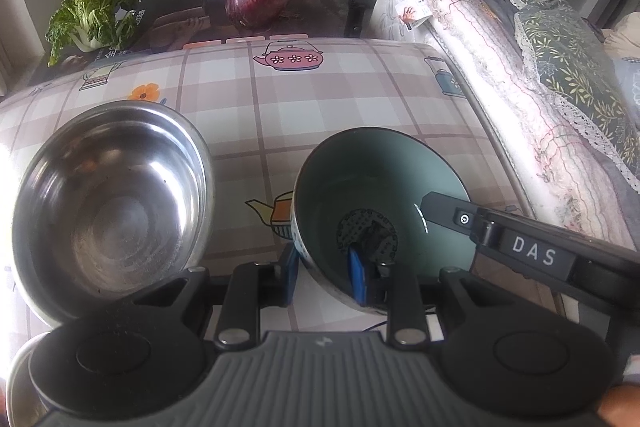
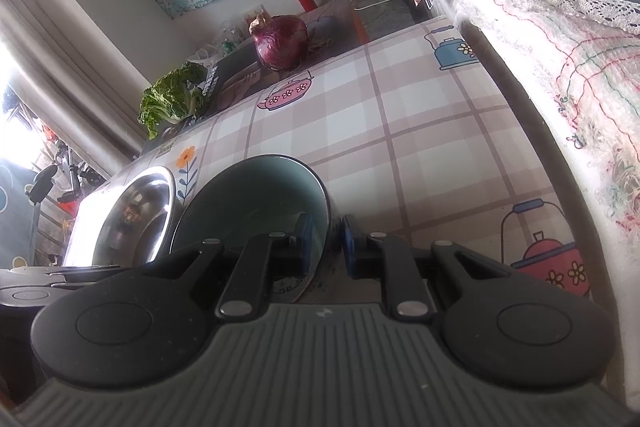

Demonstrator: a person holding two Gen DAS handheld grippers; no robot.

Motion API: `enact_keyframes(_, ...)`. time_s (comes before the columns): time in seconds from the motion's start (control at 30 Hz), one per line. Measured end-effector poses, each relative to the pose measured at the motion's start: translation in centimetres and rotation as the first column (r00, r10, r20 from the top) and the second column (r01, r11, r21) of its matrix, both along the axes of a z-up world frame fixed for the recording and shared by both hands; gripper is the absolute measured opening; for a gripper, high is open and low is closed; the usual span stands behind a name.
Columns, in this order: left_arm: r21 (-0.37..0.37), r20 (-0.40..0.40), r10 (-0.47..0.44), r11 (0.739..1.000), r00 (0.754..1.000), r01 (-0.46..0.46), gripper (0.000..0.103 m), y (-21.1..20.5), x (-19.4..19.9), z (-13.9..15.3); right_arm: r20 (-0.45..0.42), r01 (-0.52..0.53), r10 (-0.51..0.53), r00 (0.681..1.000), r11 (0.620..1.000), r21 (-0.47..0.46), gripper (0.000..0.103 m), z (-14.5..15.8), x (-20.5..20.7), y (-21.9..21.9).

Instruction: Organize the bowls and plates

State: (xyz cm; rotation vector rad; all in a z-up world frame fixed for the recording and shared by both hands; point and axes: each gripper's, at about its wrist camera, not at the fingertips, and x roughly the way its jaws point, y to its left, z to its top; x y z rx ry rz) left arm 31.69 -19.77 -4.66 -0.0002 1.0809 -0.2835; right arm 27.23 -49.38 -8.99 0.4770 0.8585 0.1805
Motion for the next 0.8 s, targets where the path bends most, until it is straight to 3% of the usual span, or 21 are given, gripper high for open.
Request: enact_keyframes(0.8,-0.038,0.055,-0.008,0.999,0.998,0.01,0.028,0.5,-0.9,2.7,0.053,0.01,-0.009,0.999,1.0,-0.014,0.015,3.0,-1.1,0.0)
